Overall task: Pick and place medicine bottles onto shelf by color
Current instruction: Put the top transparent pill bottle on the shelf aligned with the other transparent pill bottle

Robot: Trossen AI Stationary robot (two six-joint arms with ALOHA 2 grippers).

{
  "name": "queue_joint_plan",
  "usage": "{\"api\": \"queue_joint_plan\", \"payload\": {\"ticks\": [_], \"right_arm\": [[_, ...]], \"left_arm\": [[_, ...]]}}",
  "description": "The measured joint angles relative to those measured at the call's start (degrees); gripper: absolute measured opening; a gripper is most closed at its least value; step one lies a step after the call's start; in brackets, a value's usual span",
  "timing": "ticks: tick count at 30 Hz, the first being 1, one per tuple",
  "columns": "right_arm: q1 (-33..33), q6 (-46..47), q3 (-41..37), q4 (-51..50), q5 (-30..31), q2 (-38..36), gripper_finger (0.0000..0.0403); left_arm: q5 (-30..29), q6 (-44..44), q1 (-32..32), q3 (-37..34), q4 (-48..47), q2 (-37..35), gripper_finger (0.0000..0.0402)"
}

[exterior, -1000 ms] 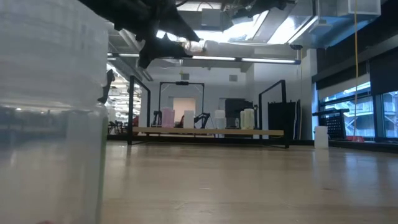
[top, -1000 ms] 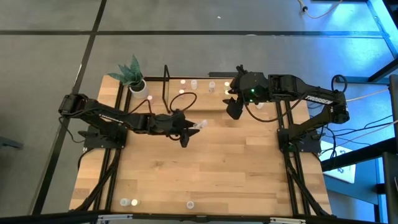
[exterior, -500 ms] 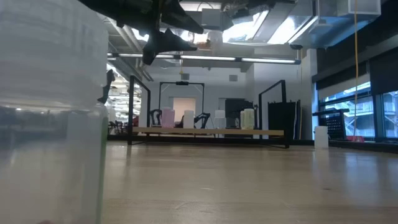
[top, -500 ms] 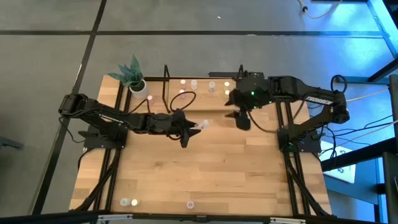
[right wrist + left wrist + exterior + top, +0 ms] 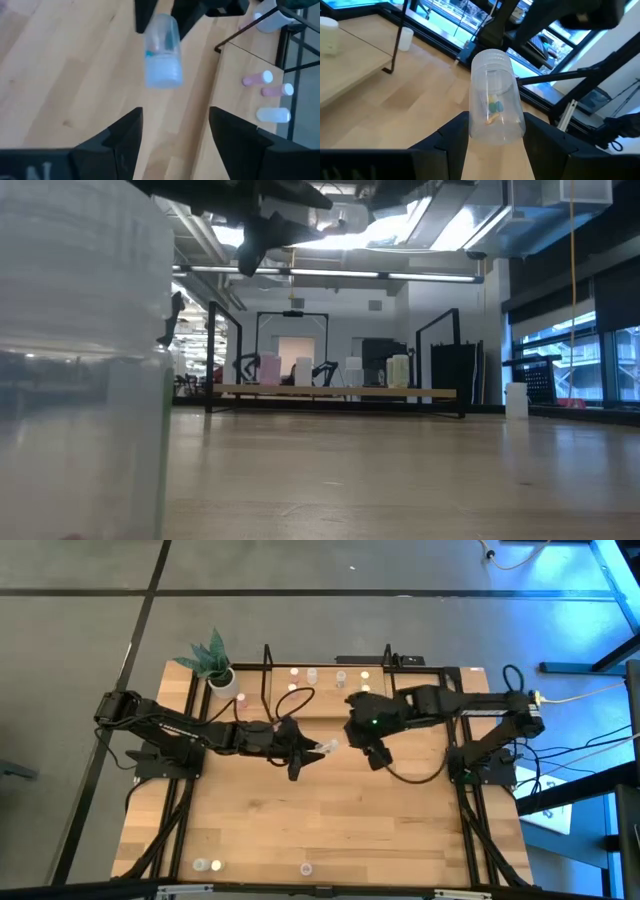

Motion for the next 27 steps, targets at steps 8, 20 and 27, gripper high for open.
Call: {"api": "queue_joint_plan", "payload": {"ticks": [8, 20, 27], "right_arm": [[0.2, -0.1, 0.0, 2.6, -1.1, 2.8, 0.0229], [0.5, -0.1, -0.1, 5.5, -2.2, 4.4, 0.0229], [0.6, 0.0, -0.1, 5.5, -3.0, 4.7, 0.0229]], "left_arm": [[1.3, -0.4, -0.2, 0.0, 0.6, 0.0, 0.0168], [1.3, -0.6, -0.2, 0.0, 1.9, 0.0, 0.0168], [1.3, -0.6, -0.2, 0.0, 2.1, 0.0, 0.0168]]}}
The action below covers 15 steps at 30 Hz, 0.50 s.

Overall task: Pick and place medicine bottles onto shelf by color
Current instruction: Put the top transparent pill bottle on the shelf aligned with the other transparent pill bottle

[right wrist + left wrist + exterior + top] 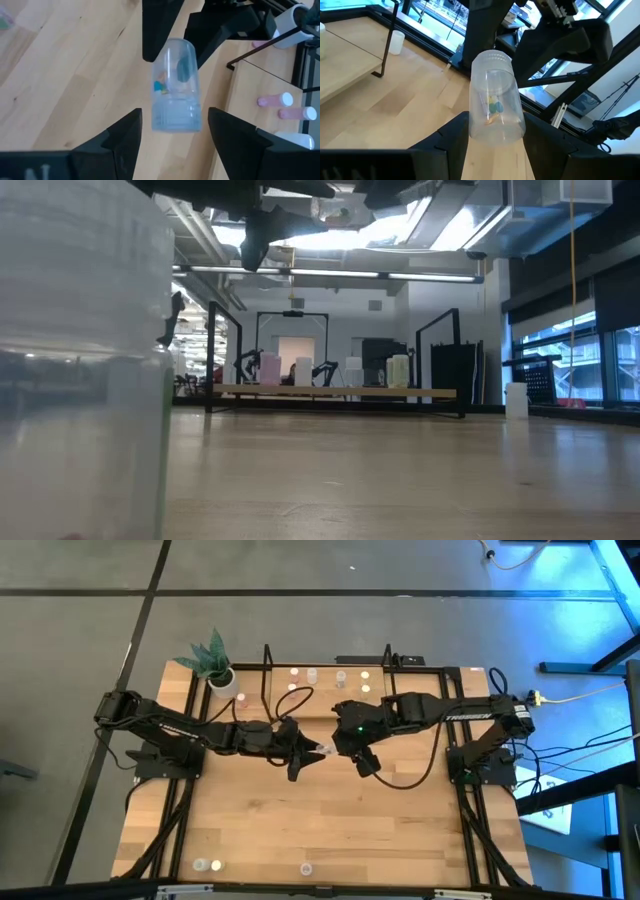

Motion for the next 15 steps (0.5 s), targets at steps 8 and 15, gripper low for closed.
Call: {"api": "queue_joint_plan", "payload": {"ticks": [8, 15], "right_arm": [[0.0, 0.1, 0.0, 0.6, -0.1, 1.4, 0.0227], [0.0, 0.2, 0.0, 0.9, -0.2, 1.5, 0.0205]], "left_arm": [[0.0, 0.0, 0.0, 0.0, 0.4, 0.0, 0.0168], [0.0, 0.0, 0.0, 0.0, 0.2, 0.0, 0.0168]]}}
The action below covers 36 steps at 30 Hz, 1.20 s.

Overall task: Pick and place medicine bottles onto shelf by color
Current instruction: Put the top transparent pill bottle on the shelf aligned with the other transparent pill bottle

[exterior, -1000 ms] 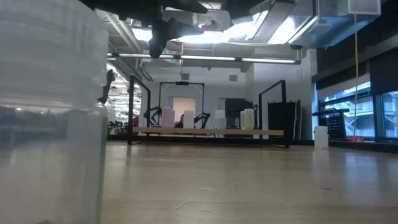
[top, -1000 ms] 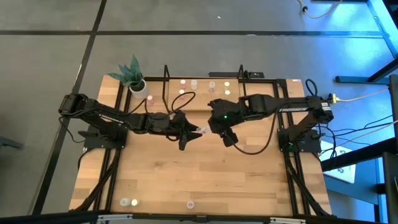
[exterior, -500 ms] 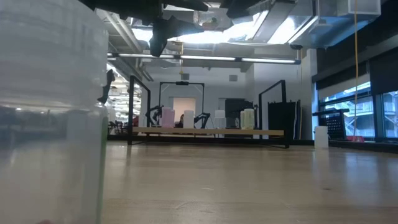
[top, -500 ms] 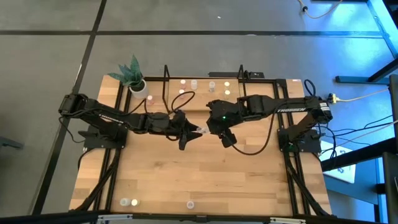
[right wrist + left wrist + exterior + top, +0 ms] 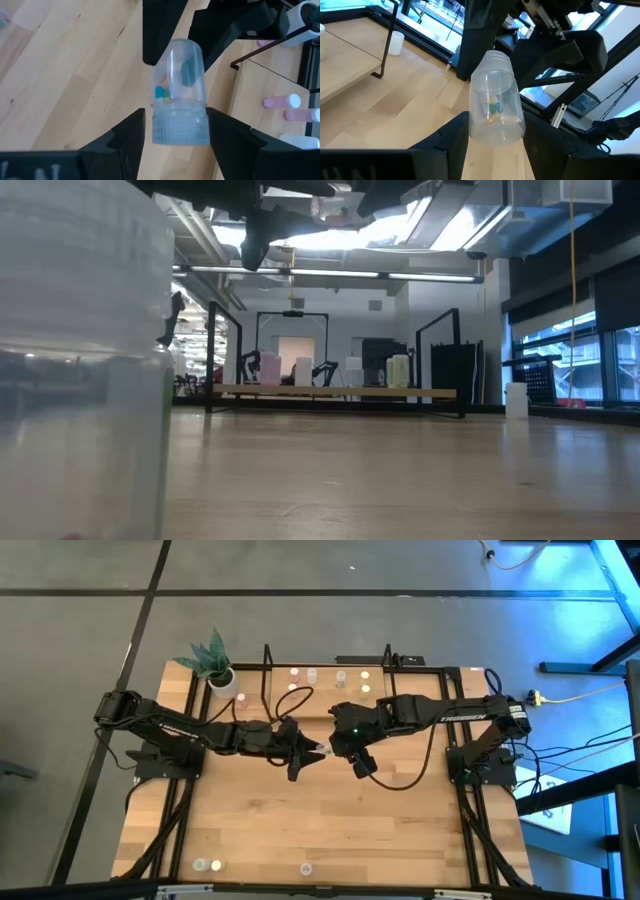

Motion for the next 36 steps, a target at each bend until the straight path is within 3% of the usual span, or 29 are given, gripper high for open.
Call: {"api": "queue_joint_plan", "payload": {"ticks": [13, 20, 32, 36], "right_arm": [[0.0, 0.1, 0.0, 0.0, 0.0, 0.0, 0.02], [0.0, 0.1, 0.0, 0.0, 0.1, 0.0, 0.0142], [0.0, 0.2, 0.0, 0.0, -0.4, 0.0, 0.016], [0.0, 0.3, 0.0, -0.1, -0.4, 0.0, 0.0149]], "left_arm": [[0.0, 0.0, 0.0, 0.0, -0.2, 0.0, 0.0168], [0.0, 0.0, 0.0, 0.0, -0.3, 0.0, 0.0168], [0.0, -1.8, 0.0, 0.0, -0.6, 0.0, 0.017], [-0.1, -1.8, 0.0, 0.0, -0.8, 0.0, 0.017]]}}
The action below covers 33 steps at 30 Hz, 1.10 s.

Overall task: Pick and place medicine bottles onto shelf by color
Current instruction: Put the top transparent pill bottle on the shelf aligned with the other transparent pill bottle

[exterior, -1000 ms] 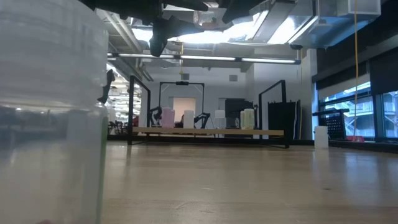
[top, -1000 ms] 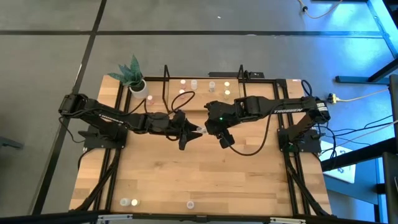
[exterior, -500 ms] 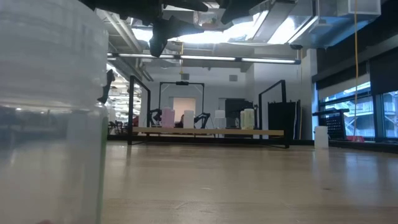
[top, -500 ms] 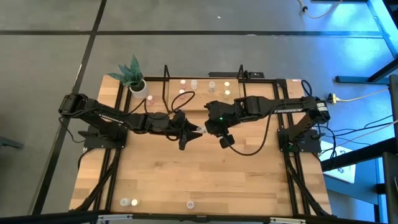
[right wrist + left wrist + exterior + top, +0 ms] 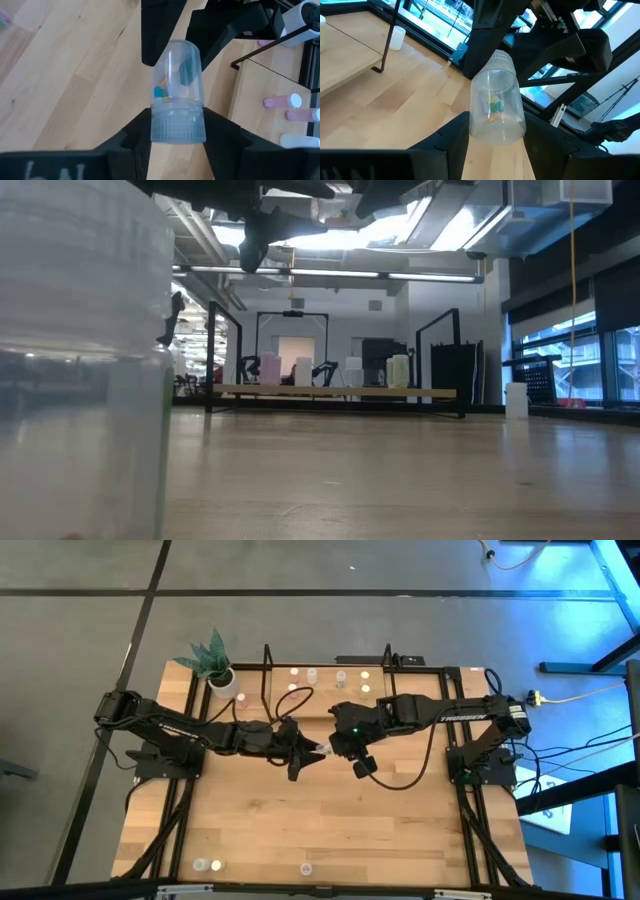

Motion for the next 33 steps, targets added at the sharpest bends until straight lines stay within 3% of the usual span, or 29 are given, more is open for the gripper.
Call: {"api": "queue_joint_plan", "payload": {"ticks": [6, 33], "right_arm": [[0.0, 0.7, 0.0, 0.0, 0.1, 0.0, 0.0146], [-0.1, 2.7, 0.0, -0.1, 0.6, -0.1, 0.0149]], "left_arm": [[-0.5, 3.7, 0.0, 0.0, -0.1, 0.0, 0.0171], [1.7, -0.9, 2.0, 0.0, -0.7, 0.0, 0.018]]}}
